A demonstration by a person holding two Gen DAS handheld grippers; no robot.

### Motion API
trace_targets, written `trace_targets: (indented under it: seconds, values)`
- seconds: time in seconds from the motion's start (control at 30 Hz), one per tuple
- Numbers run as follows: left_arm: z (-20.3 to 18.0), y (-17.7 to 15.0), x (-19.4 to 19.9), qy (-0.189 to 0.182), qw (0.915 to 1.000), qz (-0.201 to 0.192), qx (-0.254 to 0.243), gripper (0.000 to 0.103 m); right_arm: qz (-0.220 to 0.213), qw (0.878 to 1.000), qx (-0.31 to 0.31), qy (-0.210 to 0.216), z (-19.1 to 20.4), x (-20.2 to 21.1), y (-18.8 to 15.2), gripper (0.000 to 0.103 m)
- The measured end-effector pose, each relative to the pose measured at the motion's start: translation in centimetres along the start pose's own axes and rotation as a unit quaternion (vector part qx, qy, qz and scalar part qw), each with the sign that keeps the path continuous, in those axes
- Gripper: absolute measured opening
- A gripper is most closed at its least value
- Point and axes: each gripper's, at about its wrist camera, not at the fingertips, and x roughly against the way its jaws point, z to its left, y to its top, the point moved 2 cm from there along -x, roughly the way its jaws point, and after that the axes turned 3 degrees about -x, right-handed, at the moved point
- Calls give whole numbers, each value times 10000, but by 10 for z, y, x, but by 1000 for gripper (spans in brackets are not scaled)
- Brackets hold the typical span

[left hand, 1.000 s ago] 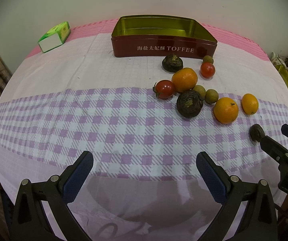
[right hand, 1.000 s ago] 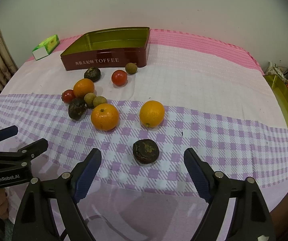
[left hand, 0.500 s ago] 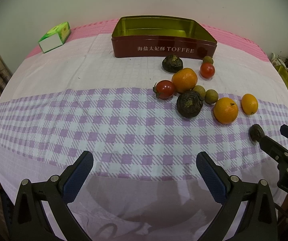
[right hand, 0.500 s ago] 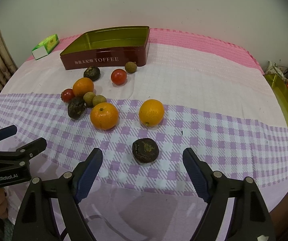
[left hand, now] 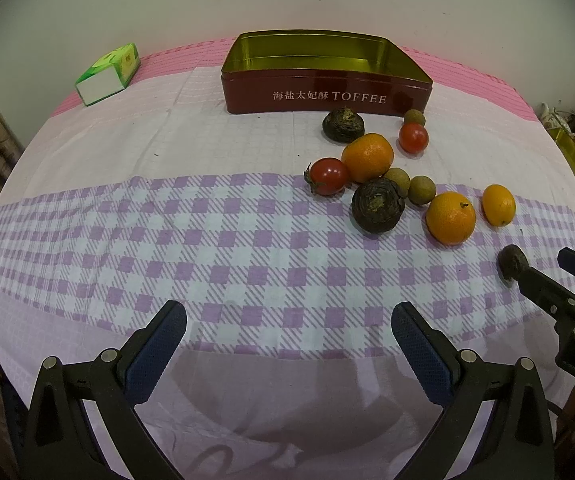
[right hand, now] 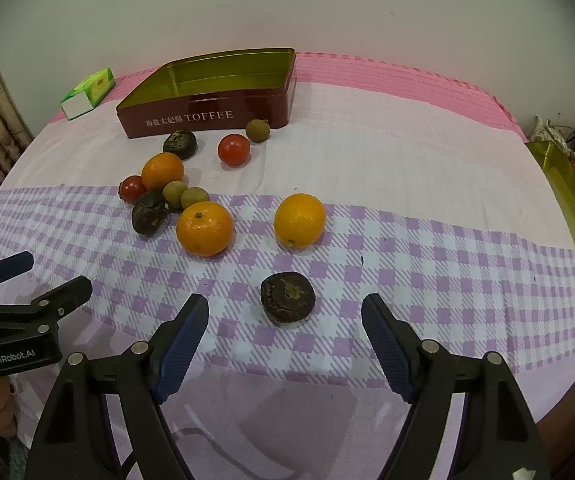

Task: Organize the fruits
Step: 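Move the right tool to the dark brown fruit and close on it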

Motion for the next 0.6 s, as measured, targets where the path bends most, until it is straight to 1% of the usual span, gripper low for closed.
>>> trace_targets:
  seconds: [0.2, 0.47, 0.5, 0.6]
  values:
    - [-1, -2, 1, -3, 10000, 0, 1, 102, 61, 10000, -68, 11, -3, -1, 0, 72]
    - [-1, -2, 0, -19, 10000, -16, 4, 101, 195, 9998, -93, -12, -5, -9, 0, 65]
    - [-2, -3, 2, -1, 10000, -14, -4, 98, 214, 9997, -98, -15, -5, -11, 0, 64]
    - [-3, -3, -3, -2, 10000, 16, -26, 94, 281, 9995, -122, 0, -6, -16, 0, 59]
